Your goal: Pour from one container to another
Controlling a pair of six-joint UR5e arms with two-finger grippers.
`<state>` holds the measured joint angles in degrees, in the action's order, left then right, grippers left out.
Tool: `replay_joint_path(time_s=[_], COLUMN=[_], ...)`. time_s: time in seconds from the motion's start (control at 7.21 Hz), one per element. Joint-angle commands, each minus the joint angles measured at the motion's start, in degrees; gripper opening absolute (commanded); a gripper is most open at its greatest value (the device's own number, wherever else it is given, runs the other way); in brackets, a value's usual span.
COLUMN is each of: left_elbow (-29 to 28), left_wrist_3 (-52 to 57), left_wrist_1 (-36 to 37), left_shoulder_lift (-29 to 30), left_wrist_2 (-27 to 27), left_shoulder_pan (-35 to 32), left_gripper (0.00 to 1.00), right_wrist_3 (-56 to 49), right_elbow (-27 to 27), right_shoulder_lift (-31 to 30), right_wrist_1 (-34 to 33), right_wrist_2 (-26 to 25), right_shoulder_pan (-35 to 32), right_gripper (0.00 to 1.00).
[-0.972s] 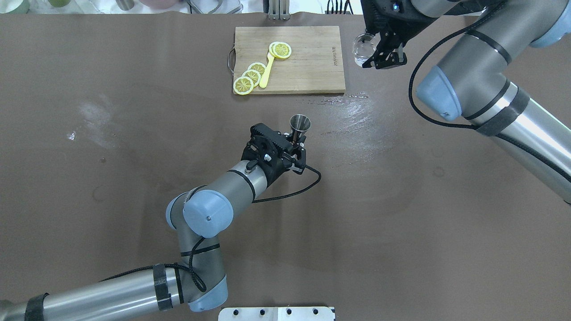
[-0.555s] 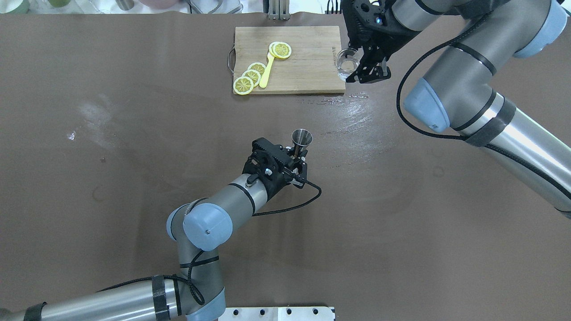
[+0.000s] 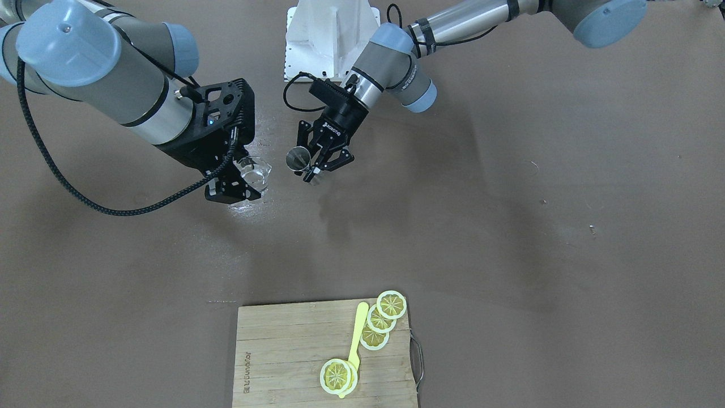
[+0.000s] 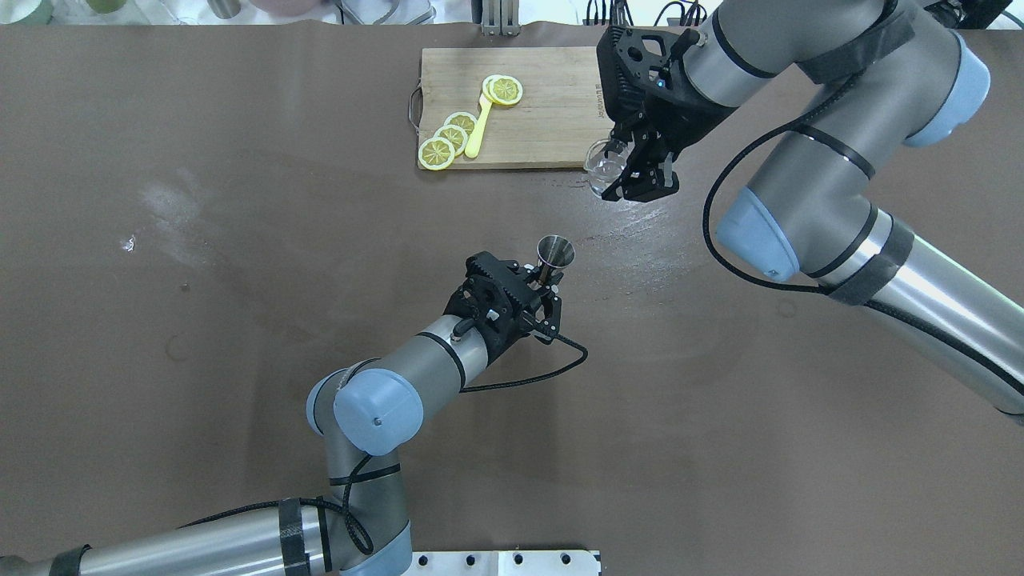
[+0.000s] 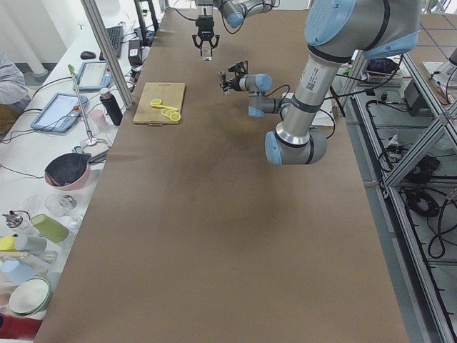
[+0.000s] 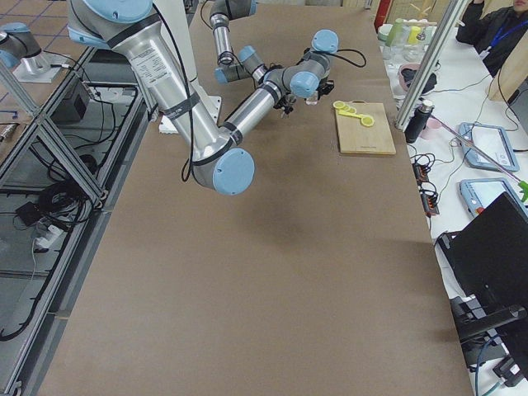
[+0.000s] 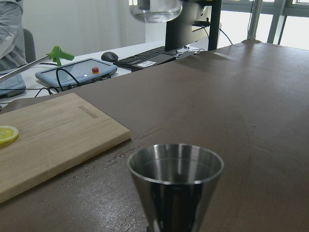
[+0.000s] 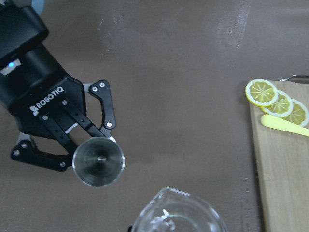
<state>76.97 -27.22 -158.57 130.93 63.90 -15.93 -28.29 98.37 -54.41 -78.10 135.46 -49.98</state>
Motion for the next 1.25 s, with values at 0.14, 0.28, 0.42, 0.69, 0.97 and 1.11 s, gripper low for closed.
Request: replay_joint_path(time_s=[0.14,0.28,0.42,0.69,0.97,1.11], left_elbow=[0.7,0.7,0.7,0.7,0.6,0.6], left_wrist_3=[0.3,0.3,0.3,0.4,0.4,0.5], left_wrist_1=[-0.2,-0.2,-0.1,-0.1,-1.1,-3.3], left_shoulder_lift=[0.9,0.9,0.8,0.6,0.7,0.4], left_wrist_2=[-0.1,-0.1,-0.1,-0.1,-0.2,-0.3], left_shoulder_pan=[-0.1,0.0,0.0,0.5,0.5,0.5], left_gripper=[0.0,0.0,0.0,0.0,0.0,0.0], right_wrist_3=[4.5,5.0,6.8,6.8,6.8,6.8], right_elbow=[8.6,10.2,11.2,10.4,10.3,10.3], right_shoulder_lift=[-6.4,-7.8,-8.9,-8.3,-7.5,-6.9], right_wrist_1=[-0.7,-0.9,-0.9,-4.1,-7.4,-9.2], right_wrist_2=[2.2,3.7,4.8,4.5,3.1,2.3], right_shoulder_pan=[2.0,1.5,0.9,2.0,1.5,1.5], right_gripper=[0.0,0.0,0.0,0.0,0.0,0.0])
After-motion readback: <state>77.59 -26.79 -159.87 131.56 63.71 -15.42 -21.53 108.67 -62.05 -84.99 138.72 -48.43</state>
